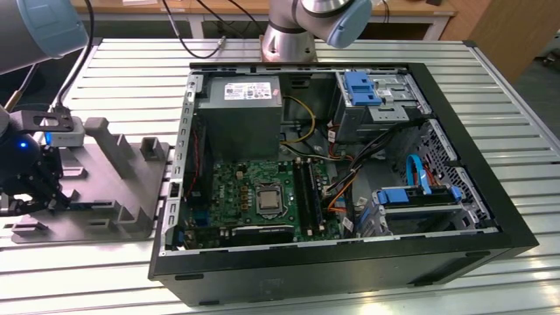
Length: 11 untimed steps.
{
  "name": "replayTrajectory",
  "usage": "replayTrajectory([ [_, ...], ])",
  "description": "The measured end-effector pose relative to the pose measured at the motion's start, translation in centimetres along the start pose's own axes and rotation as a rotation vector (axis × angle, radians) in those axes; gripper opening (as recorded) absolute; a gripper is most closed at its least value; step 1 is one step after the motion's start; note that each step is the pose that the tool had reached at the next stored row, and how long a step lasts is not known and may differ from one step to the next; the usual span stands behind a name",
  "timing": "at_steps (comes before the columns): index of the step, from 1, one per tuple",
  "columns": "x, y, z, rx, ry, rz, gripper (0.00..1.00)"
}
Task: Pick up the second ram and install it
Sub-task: 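Pick up the second ram and move it above second insertion slot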
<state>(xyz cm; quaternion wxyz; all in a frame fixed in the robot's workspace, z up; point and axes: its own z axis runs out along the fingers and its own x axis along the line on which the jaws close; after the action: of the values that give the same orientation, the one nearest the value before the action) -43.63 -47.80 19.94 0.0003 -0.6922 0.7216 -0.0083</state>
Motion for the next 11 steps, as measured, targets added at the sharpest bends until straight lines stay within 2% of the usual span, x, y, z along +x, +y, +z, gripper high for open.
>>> replayTrajectory([
  [8,0.04,0.0,0.01,0.0001,-0.0008,-0.008,0.11],
  [11,0.18,-0.01,0.01,-0.0002,-0.0088,-0.007,0.11],
])
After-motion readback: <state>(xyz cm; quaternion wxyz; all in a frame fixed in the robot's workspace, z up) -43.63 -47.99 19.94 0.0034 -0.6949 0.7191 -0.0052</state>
